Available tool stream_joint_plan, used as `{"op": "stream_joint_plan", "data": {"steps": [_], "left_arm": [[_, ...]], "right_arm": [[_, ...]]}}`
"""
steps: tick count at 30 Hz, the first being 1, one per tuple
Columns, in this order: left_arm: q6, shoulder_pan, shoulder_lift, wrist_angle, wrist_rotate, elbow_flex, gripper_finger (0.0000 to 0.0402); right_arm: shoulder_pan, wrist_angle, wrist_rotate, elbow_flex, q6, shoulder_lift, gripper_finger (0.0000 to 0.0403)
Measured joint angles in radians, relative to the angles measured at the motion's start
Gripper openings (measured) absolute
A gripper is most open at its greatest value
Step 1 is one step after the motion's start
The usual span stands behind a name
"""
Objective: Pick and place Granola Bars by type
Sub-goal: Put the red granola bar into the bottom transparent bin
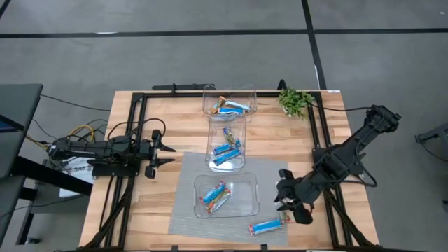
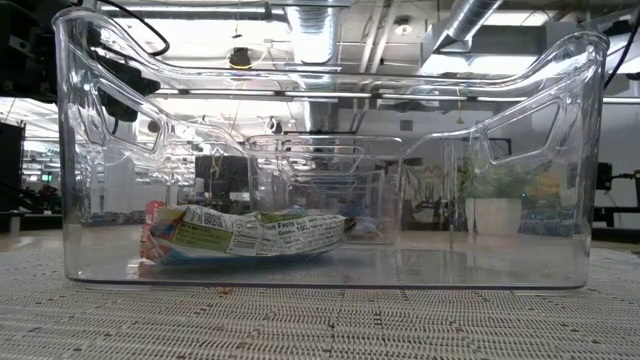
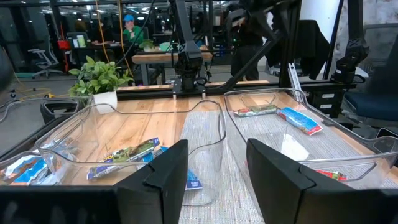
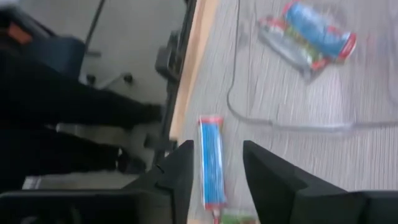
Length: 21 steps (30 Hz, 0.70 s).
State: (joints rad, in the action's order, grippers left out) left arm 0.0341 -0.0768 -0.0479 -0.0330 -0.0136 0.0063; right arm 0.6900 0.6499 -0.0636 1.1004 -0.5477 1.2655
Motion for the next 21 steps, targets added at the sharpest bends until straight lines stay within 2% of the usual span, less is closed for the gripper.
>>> {"op": "stream_joint_plan", "data": {"steps": [6, 10, 21], "left_arm": [[0.000, 0.000, 0.000, 0.000, 0.000, 0.000, 0.0158], [0.000, 0.000, 0.000, 0.000, 0.001, 0.000, 0.0158], [0.000, 0.000, 0.000, 0.000, 0.001, 0.000, 0.0158]], "right_arm": [[0.036, 0.064, 0.013, 0.000, -0.001, 0.043, 0.0187], [0.074, 0.068, 0.013, 0.000, 0.000, 0.112, 0.0211], [0.100, 0.031, 0.008, 0.000, 0.000, 0.369, 0.0206]]}}
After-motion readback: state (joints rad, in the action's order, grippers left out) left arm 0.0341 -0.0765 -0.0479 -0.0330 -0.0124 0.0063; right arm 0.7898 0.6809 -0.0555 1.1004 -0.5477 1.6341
